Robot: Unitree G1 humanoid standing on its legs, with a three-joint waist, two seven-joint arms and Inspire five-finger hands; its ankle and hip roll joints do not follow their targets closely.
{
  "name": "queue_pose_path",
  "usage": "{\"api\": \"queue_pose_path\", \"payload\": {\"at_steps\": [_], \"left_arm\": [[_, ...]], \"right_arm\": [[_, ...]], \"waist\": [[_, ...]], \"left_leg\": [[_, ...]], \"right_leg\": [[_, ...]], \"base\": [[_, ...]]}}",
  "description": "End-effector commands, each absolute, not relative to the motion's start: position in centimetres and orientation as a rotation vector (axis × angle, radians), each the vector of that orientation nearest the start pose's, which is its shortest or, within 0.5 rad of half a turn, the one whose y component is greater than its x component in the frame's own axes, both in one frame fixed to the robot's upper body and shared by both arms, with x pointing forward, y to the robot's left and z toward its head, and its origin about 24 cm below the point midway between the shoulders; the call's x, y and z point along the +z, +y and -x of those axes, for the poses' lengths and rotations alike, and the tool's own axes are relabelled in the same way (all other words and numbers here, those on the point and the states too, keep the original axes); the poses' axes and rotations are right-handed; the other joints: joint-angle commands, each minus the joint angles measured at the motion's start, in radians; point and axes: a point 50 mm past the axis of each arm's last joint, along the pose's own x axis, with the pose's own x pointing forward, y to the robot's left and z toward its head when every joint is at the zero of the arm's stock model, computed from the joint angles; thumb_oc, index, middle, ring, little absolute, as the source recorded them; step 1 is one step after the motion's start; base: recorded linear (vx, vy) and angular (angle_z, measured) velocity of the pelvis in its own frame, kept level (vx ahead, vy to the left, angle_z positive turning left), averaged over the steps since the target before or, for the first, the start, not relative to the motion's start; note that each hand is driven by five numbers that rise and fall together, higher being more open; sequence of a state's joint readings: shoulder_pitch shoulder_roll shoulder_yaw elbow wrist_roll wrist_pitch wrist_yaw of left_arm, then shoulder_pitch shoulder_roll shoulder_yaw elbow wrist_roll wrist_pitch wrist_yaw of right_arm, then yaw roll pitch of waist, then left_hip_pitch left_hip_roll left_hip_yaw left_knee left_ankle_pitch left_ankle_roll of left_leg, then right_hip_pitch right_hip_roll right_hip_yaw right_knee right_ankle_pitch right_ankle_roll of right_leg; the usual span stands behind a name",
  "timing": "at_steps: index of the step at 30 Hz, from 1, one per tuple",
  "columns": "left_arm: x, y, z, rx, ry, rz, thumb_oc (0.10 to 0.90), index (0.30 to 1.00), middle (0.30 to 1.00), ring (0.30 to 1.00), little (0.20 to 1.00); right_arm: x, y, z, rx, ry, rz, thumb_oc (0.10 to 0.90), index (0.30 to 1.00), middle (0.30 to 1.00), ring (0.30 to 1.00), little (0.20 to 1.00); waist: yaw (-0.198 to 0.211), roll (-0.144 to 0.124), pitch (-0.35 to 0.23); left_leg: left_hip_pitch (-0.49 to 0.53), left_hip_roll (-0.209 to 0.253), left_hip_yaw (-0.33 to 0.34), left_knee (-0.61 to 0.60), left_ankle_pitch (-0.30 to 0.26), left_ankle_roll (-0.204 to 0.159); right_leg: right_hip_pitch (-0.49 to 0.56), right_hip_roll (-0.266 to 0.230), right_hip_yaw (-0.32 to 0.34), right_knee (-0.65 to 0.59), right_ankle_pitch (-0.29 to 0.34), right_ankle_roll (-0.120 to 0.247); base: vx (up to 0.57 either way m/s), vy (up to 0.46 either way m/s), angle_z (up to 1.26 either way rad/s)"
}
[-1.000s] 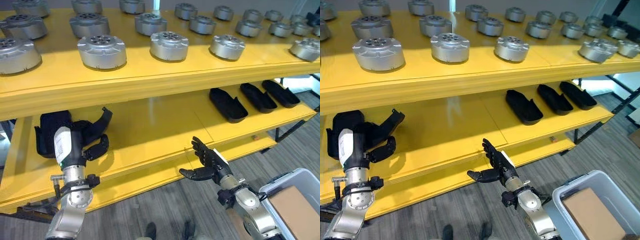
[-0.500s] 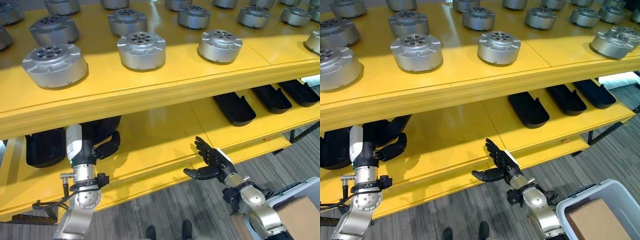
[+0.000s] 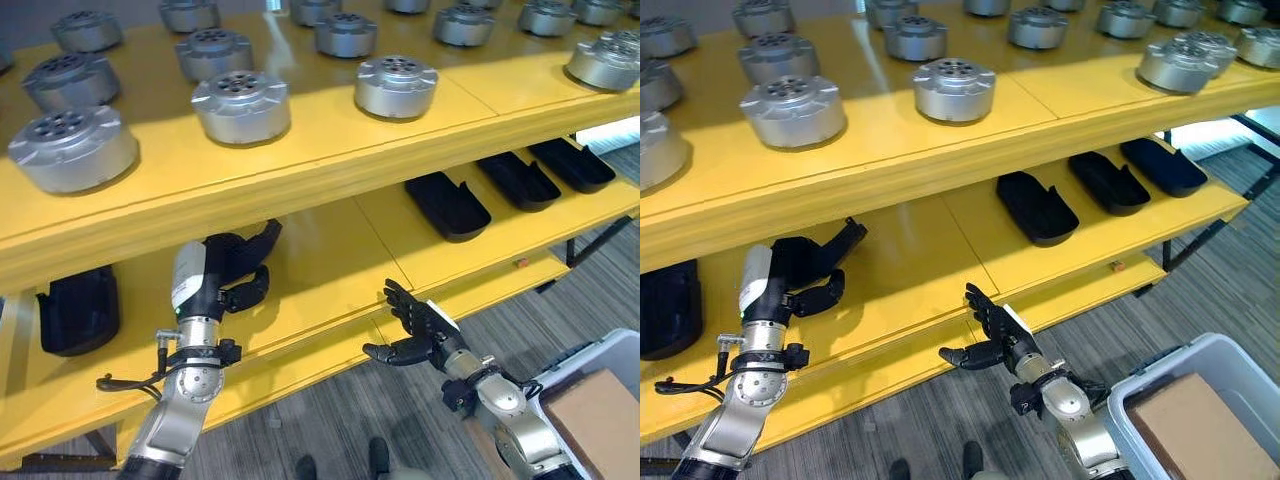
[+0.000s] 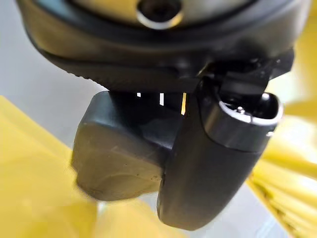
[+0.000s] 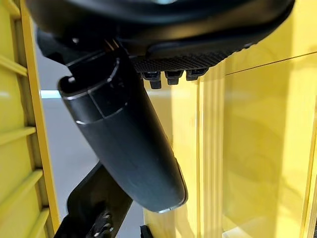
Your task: Move parts from the plastic box to the shelf.
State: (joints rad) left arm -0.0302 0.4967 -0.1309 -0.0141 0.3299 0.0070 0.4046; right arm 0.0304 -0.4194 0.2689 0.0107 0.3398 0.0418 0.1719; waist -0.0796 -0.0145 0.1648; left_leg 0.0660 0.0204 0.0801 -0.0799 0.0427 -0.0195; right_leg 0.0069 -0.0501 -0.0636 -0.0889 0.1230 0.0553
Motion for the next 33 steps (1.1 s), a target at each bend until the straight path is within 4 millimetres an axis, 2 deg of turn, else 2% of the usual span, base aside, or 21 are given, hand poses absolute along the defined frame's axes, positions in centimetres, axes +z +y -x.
{"api": "queue_pose_path", "payload": {"at_steps": [1, 5, 7, 11, 13, 15, 16, 20, 24, 33], "left_arm": [[12.4, 22.7, -27.9, 0.401, -0.396, -0.843, 0.400, 0.300, 0.300, 0.300, 0.300], [12.1, 22.8, -28.7, 0.490, -0.387, -0.860, 0.400, 0.300, 0.300, 0.300, 0.300], [12.6, 22.8, -29.1, 0.562, -0.396, -0.857, 0.400, 0.300, 0.300, 0.300, 0.300], [12.7, 23.2, -29.2, 0.623, -0.365, -0.861, 0.400, 0.300, 0.300, 0.300, 0.300], [12.3, 23.0, -29.2, 0.623, -0.343, -0.881, 0.400, 0.300, 0.300, 0.300, 0.300], [11.9, 23.1, -29.4, 0.641, -0.322, -0.853, 0.400, 0.300, 0.300, 0.300, 0.300], [11.6, 23.5, -29.7, 0.668, -0.301, -0.859, 0.400, 0.300, 0.300, 0.300, 0.300], [10.7, 24.4, -30.1, 0.692, -0.253, -0.889, 0.400, 0.300, 0.300, 0.300, 0.300], [10.8, 24.7, -30.2, 0.726, -0.239, -0.877, 0.400, 0.300, 0.300, 0.300, 0.300], [10.9, 26.5, -30.4, 0.837, -0.192, -0.825, 0.400, 0.300, 0.300, 0.300, 0.300]], "right_arm": [[6.0, -14.8, -25.1, 0.479, -0.020, 0.045, 0.900, 1.000, 1.000, 1.000, 1.000], [6.4, -14.3, -25.6, 0.485, -0.042, 0.047, 0.900, 1.000, 1.000, 1.000, 1.000], [6.8, -13.7, -26.1, 0.495, -0.073, 0.051, 0.900, 1.000, 1.000, 1.000, 1.000], [7.2, -13.0, -26.3, 0.530, -0.087, 0.054, 0.900, 1.000, 1.000, 1.000, 1.000], [7.4, -13.1, -26.0, 0.521, -0.099, 0.058, 0.900, 1.000, 1.000, 1.000, 1.000], [7.7, -13.5, -26.0, 0.491, -0.115, 0.063, 0.900, 1.000, 1.000, 1.000, 1.000], [7.7, -13.7, -26.1, 0.486, -0.118, 0.066, 0.900, 1.000, 1.000, 1.000, 1.000], [7.2, -13.6, -26.0, 0.473, -0.099, 0.058, 0.900, 1.000, 1.000, 1.000, 1.000], [6.9, -13.6, -25.9, 0.481, -0.082, 0.059, 0.900, 1.000, 1.000, 1.000, 1.000], [7.6, -12.7, -26.1, 0.515, -0.104, 0.067, 0.900, 1.000, 1.000, 1.000, 1.000]], "waist": [[0.000, -0.004, -0.055], [-0.002, -0.002, -0.014], [0.007, -0.003, 0.028], [0.027, -0.004, 0.074], [0.002, -0.002, 0.092], [-0.022, 0.006, 0.107], [-0.029, 0.013, 0.113], [-0.039, 0.020, 0.124], [-0.044, 0.025, 0.132], [-0.047, 0.021, 0.174]], "left_leg": [[0.003, 0.018, 0.089, -0.007, -0.076, -0.012], [-0.043, 0.024, 0.091, -0.007, -0.058, -0.013], [-0.087, 0.030, 0.070, -0.007, -0.035, -0.016], [-0.126, 0.034, 0.030, -0.007, -0.011, -0.021], [-0.115, 0.085, 0.145, -0.007, 0.023, -0.049], [-0.111, 0.112, 0.225, 0.000, 0.046, -0.070], [-0.110, 0.115, 0.244, 0.007, 0.047, -0.073], [-0.088, 0.102, 0.253, 0.012, 0.028, -0.067], [-0.078, 0.084, 0.251, 0.008, 0.021, -0.058], [-0.098, 0.081, 0.248, 0.018, 0.016, -0.058]], "right_leg": [[-0.001, -0.023, -0.025, 0.002, -0.066, 0.076], [-0.044, -0.019, -0.016, 0.002, -0.056, 0.071], [-0.073, -0.007, -0.011, 0.002, -0.050, 0.061], [-0.087, 0.004, -0.016, 0.002, -0.050, 0.052], [-0.085, -0.021, -0.097, 0.003, -0.050, 0.051], [-0.092, -0.042, -0.153, 0.014, -0.049, 0.051], [-0.098, -0.055, -0.167, 0.027, -0.053, 0.052], [-0.085, -0.064, -0.169, 0.035, -0.061, 0.058], [-0.084, -0.065, -0.158, 0.028, -0.056, 0.061], [-0.106, -0.059, -0.141, 0.031, -0.058, 0.063]], "base": [[-0.09, -0.038, -0.12], [-0.10, -0.046, -0.12], [-0.15, -0.087, -0.01], [-0.06, -0.073, 0.09], [-0.06, -0.034, 0.18], [-0.09, 0.052, 1.32], [-0.05, 0.086, 1.43], [0.03, 0.056, 0.35], [0.03, 0.040, 0.10], [-0.05, -0.029, -0.01]]}}
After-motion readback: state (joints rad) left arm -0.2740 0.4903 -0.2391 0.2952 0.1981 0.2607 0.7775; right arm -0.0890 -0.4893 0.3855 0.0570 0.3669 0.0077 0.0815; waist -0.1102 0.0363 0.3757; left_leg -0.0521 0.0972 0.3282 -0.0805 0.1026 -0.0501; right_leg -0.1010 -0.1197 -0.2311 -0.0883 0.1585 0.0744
